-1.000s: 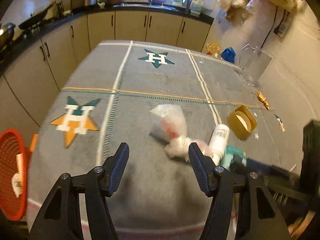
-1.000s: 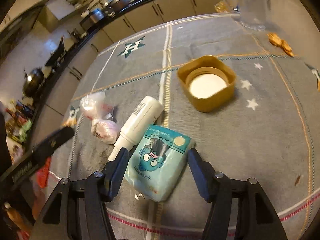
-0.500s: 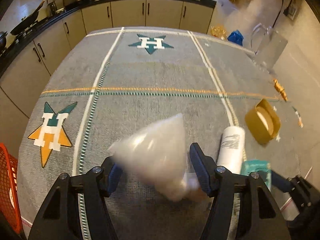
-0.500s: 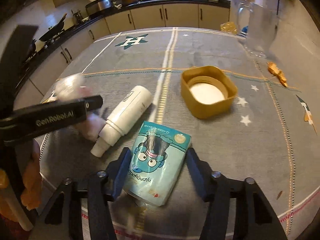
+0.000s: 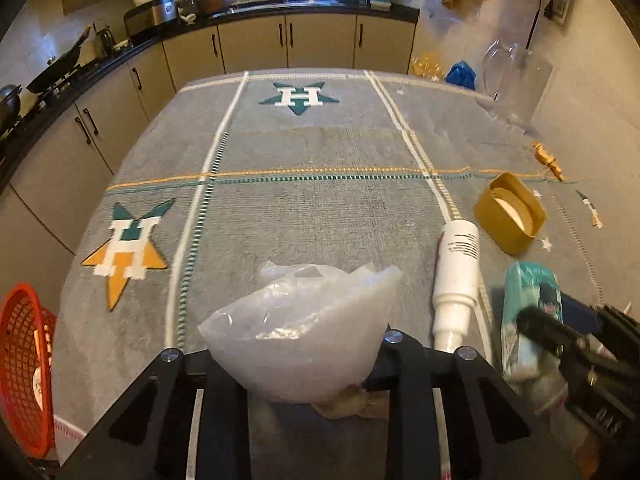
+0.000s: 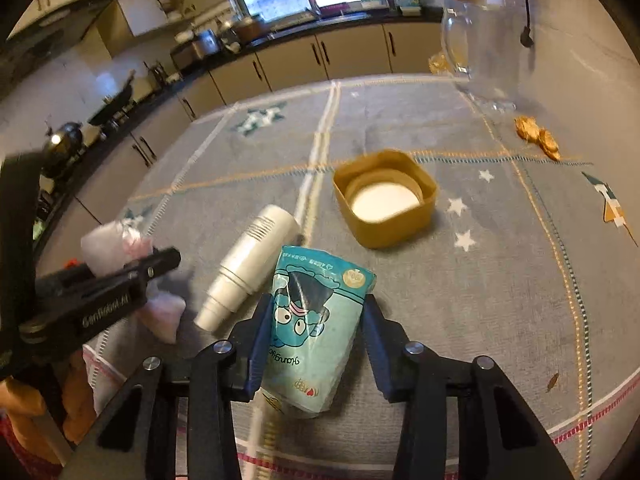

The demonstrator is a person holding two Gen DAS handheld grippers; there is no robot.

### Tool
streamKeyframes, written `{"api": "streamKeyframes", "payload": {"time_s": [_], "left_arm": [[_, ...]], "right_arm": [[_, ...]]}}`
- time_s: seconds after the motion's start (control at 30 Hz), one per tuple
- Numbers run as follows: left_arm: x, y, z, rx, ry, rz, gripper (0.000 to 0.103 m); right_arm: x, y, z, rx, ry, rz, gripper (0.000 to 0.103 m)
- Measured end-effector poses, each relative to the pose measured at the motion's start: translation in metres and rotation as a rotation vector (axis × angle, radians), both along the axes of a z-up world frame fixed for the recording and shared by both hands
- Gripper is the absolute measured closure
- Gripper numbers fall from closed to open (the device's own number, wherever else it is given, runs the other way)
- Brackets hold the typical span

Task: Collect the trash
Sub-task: 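Grasp the clear plastic bag with the left gripper while the right grasps the teal wipes pack, then carry the plastic bag and wipes pack over the basket and open both grippers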

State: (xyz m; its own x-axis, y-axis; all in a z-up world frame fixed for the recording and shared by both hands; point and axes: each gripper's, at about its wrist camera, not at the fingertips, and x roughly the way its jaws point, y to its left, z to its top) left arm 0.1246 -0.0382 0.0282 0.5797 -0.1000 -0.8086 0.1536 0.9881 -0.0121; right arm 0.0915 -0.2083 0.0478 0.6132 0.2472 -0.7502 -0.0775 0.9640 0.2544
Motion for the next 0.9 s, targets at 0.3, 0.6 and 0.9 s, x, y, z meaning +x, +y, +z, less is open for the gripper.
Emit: {"api": "streamKeyframes", "payload": {"time_s": [0.3, 0.6, 0.9], "left_arm": [[-0.046, 0.021, 0.023, -0.036, -0.098, 0.012, 0.077], [-0.074, 0.04, 0.034, -0.061, -0.137, 0.023, 0.077], [-0.085, 0.055, 0.034, -0.083, -0.14, 0.036, 0.077]], "right_arm": [[-0.017, 0.011, 0.021, 0.032, -0.123, 0.056, 0.057], [-0.022, 0.021, 0.022, 0.04, -0.15, 0.115, 0.056], [-0.02, 0.025, 0.017, 0.053, -0.139, 0.149, 0.056]]}}
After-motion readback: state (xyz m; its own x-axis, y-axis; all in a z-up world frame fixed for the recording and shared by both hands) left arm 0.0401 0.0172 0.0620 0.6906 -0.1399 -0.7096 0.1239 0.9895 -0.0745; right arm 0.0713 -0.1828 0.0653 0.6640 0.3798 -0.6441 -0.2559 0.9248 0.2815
